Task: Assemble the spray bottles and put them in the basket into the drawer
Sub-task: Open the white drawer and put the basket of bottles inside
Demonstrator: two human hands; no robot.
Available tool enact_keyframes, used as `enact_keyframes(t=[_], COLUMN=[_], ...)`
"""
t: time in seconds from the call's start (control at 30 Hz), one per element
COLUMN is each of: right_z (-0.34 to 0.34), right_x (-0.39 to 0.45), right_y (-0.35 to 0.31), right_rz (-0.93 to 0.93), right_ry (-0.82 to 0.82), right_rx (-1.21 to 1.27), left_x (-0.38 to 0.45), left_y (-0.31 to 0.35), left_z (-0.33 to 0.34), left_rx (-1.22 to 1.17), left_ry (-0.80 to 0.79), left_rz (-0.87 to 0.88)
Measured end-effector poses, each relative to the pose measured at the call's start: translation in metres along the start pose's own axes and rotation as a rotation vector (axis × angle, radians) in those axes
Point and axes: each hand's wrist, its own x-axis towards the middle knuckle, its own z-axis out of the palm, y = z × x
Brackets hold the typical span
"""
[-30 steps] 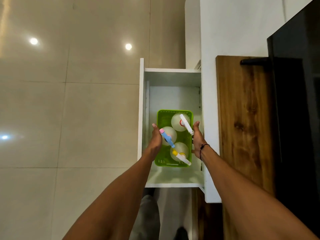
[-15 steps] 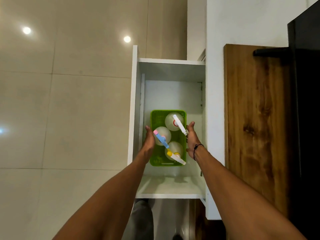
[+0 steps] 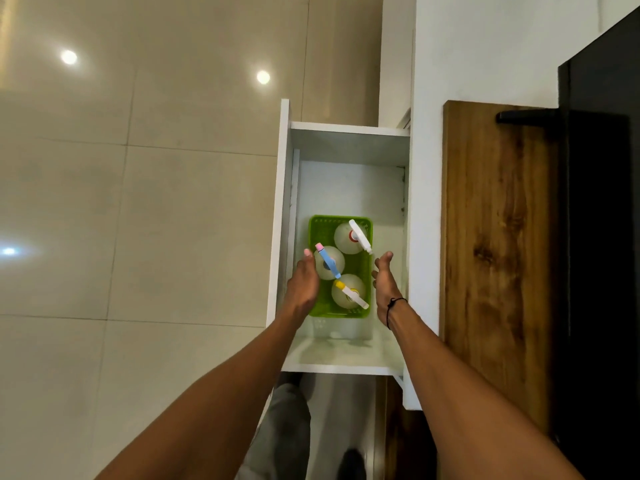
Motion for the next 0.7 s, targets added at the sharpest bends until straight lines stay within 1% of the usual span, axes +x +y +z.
enact_keyframes(t=[0.1, 0.2, 0.3, 0.33, 0.37, 0.4, 0.47, 0.57, 0.7], right_z=[0.003, 0.006, 0.011, 0.012, 0.012, 0.013, 0.013, 0.013, 0.008], right_x=[-0.025, -0.044, -0.065, -0.07, -0.075, -0.08, -0.087, -0.096, -0.108], right_y=[0.006, 0.019, 0.037, 0.044, 0.052, 0.061, 0.08, 0.105, 0.131], right_rz=[-0.06, -0.087, -0.07, -0.073, -0.078, -0.074, -0.038, 0.034, 0.179], right_ry=[0.016, 0.061, 0.185, 0.251, 0.309, 0.342, 0.356, 0.378, 0.356], right_rx=[0.01, 0.077, 0.072, 0.058, 0.063, 0.084, 0.119, 0.16, 0.284], left_x=[-0.029, -0.046, -0.056, -0.057, -0.057, -0.058, -0.062, -0.063, -0.065], left_y=[0.003, 0.001, -0.005, -0.01, -0.016, -0.022, -0.033, -0.039, -0.035], left_z=[-0.017, -0.04, -0.066, -0.071, -0.074, -0.075, -0.072, -0.069, -0.065], left_rx=[0.098, 0.125, 0.194, 0.197, 0.203, 0.217, 0.228, 0.181, 0.095], left_ry=[0.075, 0.251, 0.492, 0.515, 0.485, 0.417, 0.306, 0.324, 0.263], left_rz=[0.103, 0.135, 0.109, 0.1, 0.096, 0.098, 0.094, 0.106, 0.068])
